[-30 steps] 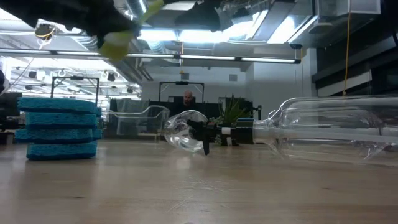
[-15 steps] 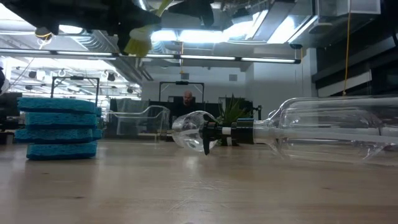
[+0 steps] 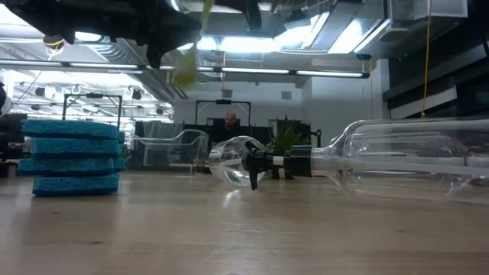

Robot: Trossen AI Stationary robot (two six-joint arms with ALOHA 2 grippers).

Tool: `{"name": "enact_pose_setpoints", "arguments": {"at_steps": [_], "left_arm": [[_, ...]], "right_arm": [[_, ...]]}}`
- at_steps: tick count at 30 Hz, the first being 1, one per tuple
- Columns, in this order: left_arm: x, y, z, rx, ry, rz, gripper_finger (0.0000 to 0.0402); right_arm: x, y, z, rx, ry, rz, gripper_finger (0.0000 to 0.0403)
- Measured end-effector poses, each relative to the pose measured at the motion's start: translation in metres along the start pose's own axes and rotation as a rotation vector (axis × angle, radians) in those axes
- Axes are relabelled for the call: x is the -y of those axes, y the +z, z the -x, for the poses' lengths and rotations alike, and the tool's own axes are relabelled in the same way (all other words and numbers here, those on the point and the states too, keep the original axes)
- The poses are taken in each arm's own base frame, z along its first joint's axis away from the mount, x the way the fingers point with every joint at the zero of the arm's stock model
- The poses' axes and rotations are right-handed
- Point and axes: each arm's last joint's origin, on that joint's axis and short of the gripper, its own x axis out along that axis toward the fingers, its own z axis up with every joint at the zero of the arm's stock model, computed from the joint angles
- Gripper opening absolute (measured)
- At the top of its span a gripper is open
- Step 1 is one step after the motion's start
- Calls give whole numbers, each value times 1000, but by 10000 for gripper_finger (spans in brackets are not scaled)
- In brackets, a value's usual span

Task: Pick & Place Kitchen Sink Supplies
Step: Put the green dish brush into the bottom right transparent bin

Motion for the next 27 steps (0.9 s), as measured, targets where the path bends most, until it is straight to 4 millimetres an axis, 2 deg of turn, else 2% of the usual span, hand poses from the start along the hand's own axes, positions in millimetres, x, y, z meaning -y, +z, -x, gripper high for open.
{"name": "enact_pose_setpoints", "arguments": {"at_steps": [4,6,11,15,22,27], "left_arm": [[-1,0,0,-1,5,0,136],[-4,1,0,2,26,0,146],[-14,2,-1,1,74,-2,168],[-23,3,-1,-9,121,10,176],[-31,5,-1,-13,95,34,175],[-31,5,-1,-22,65,34,177]], "right_arm": [[6,-11,1,-132,-53,0,75],[5,-11,6,-222,-49,-7,75],[1,1,25,-415,-24,-68,75],[-7,15,42,-521,77,-145,75],[-40,26,53,-566,389,-211,75],[-66,19,60,-673,512,-295,75]]}}
